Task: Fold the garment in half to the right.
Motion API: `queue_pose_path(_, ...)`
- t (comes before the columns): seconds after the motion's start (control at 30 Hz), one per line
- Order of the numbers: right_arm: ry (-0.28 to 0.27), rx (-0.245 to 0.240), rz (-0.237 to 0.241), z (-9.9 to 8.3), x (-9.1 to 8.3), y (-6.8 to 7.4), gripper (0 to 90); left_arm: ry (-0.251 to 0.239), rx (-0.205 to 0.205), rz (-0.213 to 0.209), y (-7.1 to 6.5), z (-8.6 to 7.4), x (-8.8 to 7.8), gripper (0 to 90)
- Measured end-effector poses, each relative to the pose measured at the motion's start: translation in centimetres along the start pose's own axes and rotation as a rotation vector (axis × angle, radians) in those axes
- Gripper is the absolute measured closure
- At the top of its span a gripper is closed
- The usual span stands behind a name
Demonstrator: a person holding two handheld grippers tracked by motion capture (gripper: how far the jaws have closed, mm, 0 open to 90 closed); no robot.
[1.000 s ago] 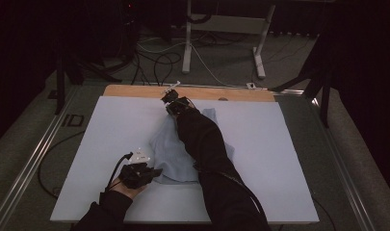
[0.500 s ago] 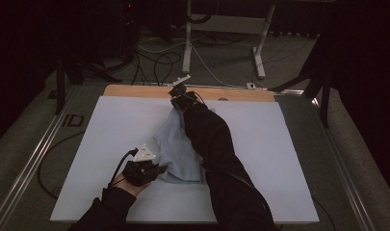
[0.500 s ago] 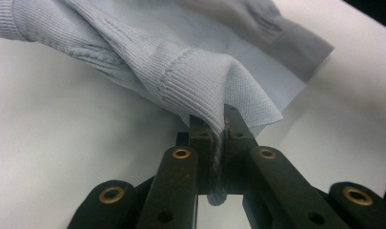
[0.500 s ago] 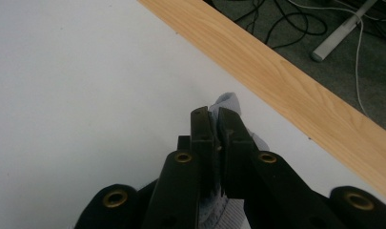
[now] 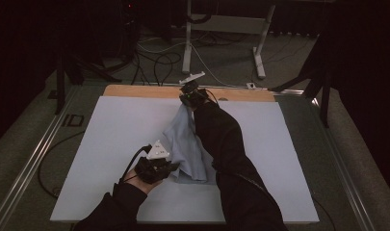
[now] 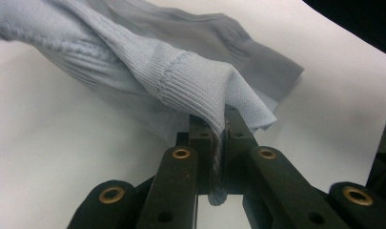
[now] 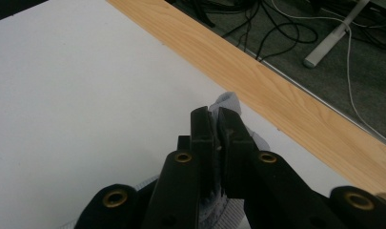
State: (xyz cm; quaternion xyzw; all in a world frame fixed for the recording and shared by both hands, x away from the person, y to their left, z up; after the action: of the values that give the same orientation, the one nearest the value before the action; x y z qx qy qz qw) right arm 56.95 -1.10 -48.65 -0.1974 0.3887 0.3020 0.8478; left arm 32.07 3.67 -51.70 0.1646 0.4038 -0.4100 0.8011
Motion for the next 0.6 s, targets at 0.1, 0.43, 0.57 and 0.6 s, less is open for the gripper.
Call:
queue_pose_path(0.1,-0.009,0.007,-0.001,-0.4,-0.6,-0.6,86.5,-0.001,0.011,-0.007,-0.5,0.6,0.2,86.5)
queue_pose_path(0.43,-0.026,0.032,0.001,-2.0,-1.9,-2.6,86.4,0.009,0.051,-0.021,-2.3,2.3,1.3,86.5)
queue_pose_path(0.57,-0.024,0.036,-0.002,-2.4,-2.0,-3.0,86.4,0.01,0.06,-0.026,-2.7,3.0,1.9,86.4)
queue_pose_path(0.6,-0.027,0.039,-0.004,-2.5,-2.1,-3.3,86.4,0.01,0.06,-0.028,-2.8,3.2,2.1,86.5)
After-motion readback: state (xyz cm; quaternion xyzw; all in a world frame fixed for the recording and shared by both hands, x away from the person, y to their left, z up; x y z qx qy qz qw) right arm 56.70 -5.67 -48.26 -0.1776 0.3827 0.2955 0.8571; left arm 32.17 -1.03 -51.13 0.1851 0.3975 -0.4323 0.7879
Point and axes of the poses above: each handheld gripper's, and its own axes: x roughly forward along the jaws, z roughly out of its top, y roughly to its left, the point moved 10 cm from there along x, roughly forward along the jaws, and after that the axes turned 11 degrees about y, right-handed, at the moved point
